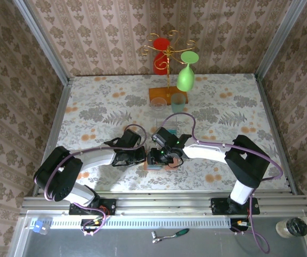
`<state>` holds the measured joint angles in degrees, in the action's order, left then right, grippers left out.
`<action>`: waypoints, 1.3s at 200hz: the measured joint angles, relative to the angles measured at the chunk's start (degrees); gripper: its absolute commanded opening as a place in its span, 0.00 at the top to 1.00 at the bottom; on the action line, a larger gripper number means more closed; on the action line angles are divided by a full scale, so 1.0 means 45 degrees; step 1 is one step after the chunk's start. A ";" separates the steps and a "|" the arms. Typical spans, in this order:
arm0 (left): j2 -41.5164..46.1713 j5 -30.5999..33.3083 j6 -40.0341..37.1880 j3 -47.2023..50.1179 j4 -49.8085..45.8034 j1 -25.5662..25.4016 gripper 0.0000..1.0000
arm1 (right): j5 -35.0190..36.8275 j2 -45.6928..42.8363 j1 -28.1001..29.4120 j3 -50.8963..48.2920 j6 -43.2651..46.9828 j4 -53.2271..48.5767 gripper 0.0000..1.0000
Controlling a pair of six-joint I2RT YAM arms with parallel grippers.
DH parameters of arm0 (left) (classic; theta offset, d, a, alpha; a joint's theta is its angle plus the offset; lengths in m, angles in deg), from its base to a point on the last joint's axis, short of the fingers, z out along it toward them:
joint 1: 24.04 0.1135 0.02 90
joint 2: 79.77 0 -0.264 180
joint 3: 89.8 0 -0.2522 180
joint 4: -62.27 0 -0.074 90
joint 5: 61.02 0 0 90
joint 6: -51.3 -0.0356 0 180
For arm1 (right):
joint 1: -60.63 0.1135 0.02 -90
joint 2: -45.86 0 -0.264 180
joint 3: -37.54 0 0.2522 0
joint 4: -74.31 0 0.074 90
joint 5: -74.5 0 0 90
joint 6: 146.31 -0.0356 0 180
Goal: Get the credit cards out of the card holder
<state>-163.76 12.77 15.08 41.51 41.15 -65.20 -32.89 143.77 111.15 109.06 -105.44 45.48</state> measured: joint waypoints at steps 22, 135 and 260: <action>0.0000 0.0000 0.0005 0.0000 0.0005 0.0000 0.95 | 0.0155 0.0000 -0.0034 -0.0015 -0.0078 0.0000 0.65; -0.0005 0.0039 0.0019 0.0000 0.0010 -0.0010 0.95 | 0.0437 0.0277 -0.0461 -0.0583 -0.0136 0.0287 0.65; 0.0015 0.0126 -0.0005 -0.0194 -0.0471 -0.0015 0.92 | 0.0408 -0.0413 -0.1103 -0.1826 -0.0219 0.0835 0.65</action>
<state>-163.69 13.34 15.05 40.63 39.03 -65.27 -31.05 141.92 106.19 100.84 -106.42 49.24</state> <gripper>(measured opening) 0.069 0.350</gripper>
